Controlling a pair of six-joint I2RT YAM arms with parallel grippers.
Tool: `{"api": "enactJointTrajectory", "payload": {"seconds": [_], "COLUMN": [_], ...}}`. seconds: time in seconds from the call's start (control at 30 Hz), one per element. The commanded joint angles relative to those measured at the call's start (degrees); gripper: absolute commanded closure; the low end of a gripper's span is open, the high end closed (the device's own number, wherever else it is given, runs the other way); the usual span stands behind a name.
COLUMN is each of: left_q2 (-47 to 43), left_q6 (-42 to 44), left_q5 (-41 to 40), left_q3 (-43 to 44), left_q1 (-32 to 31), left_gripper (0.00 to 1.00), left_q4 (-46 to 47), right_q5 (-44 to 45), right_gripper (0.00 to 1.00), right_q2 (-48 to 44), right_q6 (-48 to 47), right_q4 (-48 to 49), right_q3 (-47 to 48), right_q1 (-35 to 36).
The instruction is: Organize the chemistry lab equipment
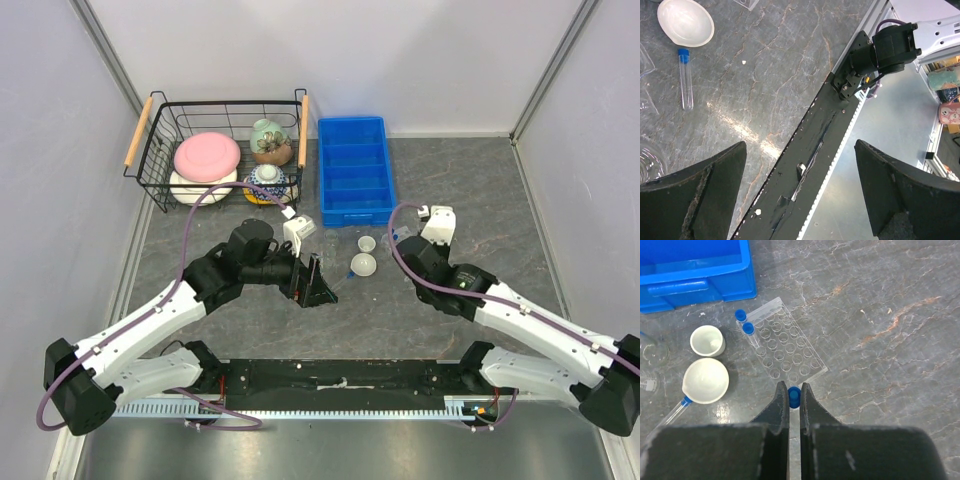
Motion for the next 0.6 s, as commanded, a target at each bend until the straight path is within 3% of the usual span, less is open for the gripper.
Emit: {"api": "enactJointTrajectory", "payload": {"seconds": [0.0, 0.23, 0.57], "left_q2": [0.3, 0.6, 0.5], "left_q6": [2.7, 3.0, 3.8], "left_q5": [-0.4, -0.4, -1.2], "left_q3": [0.2, 0.2, 0.6], "left_q1": [0.3, 0.3, 0.3], "left_gripper": [0.05, 0.05, 0.05], "left_q4": [1.3, 1.3, 0.3], "right_q5": [-7.9, -15.0, -16.8], "right_gripper": [1.0, 1.0, 1.0], "right_q2": [1.5, 7.1, 13.1], "right_q6": [-4.3, -6.8, -8.1], "right_q4": [11.8, 19.2, 23.0], "right_q3": [-1.7, -2.1, -1.8], "right_q1": [-5.2, -8.4, -10.2]}}
